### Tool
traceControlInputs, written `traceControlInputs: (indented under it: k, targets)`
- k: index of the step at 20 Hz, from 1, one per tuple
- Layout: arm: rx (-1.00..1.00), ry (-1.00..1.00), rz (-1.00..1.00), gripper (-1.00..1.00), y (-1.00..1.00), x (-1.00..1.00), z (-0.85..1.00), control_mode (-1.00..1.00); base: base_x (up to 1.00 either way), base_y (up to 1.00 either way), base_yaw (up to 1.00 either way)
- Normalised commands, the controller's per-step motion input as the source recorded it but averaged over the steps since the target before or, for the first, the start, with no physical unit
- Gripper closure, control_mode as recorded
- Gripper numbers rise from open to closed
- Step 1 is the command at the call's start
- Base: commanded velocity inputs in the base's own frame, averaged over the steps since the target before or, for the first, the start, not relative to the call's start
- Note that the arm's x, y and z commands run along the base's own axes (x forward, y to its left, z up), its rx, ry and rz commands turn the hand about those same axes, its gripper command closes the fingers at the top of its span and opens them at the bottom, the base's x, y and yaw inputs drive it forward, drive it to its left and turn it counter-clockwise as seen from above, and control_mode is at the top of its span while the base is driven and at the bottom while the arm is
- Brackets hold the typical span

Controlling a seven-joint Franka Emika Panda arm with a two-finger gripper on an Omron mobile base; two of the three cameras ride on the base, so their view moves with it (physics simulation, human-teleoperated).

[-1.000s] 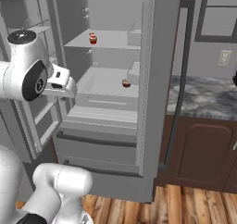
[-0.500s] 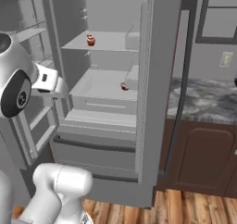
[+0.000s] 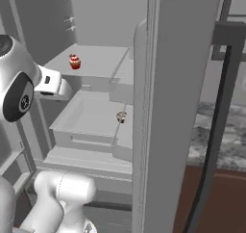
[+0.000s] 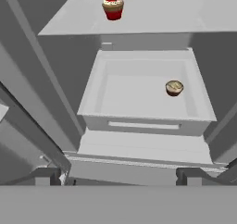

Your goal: Take the cupcakes from the fridge and place them on the empty tray on the dining counter.

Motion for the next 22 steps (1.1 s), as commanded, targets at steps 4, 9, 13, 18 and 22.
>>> traceControlInputs:
  k: [4, 9, 13, 18, 22]
  targets:
    - [0.0, 0.0, 0.0, -1.0, 0.0, 0.0, 0.0, 1.0, 1.0, 0.51, 0.0]
    - [0.0, 0.0, 0.0, -1.0, 0.0, 0.0, 0.0, 1.0, 1.0, 0.24, 0.15]
    - [0.0, 0.0, 0.0, -1.0, 0.0, 0.0, 0.0, 1.0, 1.0, 0.16, 0.29]
    - [0.0, 0.0, 0.06, -1.0, 0.06, 0.39, 0.13, -1.0, 0.4, 0.11, 0.09]
    - [0.0, 0.0, 0.02, -1.0, 0.13, 0.58, 0.35, -1.0, 0.0, 0.0, 0.0]
